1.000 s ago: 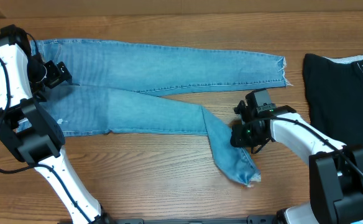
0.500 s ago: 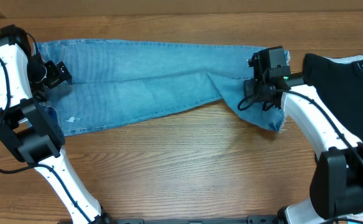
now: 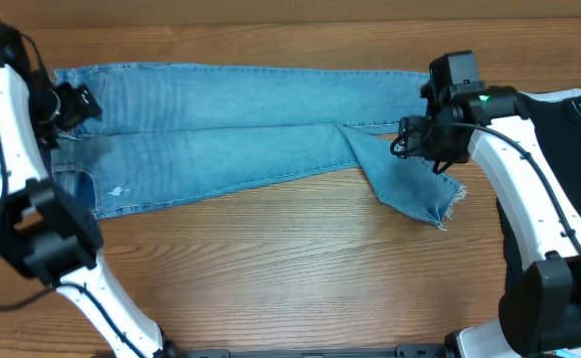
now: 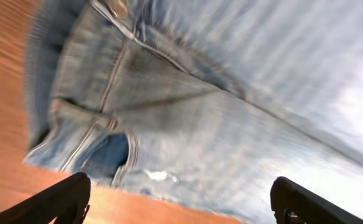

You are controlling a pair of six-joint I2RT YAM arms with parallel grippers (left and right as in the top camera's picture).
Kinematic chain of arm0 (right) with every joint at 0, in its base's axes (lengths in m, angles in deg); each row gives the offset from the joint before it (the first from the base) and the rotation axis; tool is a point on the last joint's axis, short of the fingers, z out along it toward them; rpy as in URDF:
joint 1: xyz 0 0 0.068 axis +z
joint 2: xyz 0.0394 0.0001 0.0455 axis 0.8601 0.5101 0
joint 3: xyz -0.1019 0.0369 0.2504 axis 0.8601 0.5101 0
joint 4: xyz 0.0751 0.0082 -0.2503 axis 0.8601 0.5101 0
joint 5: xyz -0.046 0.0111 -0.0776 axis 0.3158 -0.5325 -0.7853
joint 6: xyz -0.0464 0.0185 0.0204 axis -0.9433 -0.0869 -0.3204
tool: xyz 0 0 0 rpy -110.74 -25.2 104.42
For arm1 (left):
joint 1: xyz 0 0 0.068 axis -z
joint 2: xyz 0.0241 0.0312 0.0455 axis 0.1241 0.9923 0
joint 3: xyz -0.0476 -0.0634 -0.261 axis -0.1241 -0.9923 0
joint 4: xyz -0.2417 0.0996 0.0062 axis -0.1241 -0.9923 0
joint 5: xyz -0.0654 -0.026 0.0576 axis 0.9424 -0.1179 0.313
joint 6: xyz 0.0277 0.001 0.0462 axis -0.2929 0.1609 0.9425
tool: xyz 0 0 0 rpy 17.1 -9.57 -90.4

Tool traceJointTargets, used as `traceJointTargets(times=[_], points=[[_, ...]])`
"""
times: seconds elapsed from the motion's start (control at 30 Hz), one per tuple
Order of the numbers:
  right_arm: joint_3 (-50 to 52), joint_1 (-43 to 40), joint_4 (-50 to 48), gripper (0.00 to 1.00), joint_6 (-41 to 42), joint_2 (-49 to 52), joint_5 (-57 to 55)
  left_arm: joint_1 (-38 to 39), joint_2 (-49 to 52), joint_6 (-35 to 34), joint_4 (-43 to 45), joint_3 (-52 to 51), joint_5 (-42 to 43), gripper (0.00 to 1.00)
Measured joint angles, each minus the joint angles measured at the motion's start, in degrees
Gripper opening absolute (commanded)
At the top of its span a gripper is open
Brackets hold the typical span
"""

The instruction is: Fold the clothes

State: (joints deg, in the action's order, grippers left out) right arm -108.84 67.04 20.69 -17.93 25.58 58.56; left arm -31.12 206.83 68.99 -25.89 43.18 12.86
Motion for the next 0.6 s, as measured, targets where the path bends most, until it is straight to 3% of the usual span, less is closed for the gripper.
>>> traceJointTargets(times=[0.2,0.3,0.6], points=[[0.00,-9.25,4.94,0.59,8.04,0.28,0.46,0.70,-6.71,-0.17,-2.03,1.42,1.81,1.00],[0.72,-15.23,3.78,0.61,8.90,2.49,0.26,1.07,-6.25,-0.17,-1.92,1.40,2.62,1.00],[4.79,-16.61,-3.74,0.64,12.59,12.96,0.28,2.27,-6.25,-0.17,-1.75,1.40,3.08,1.00]])
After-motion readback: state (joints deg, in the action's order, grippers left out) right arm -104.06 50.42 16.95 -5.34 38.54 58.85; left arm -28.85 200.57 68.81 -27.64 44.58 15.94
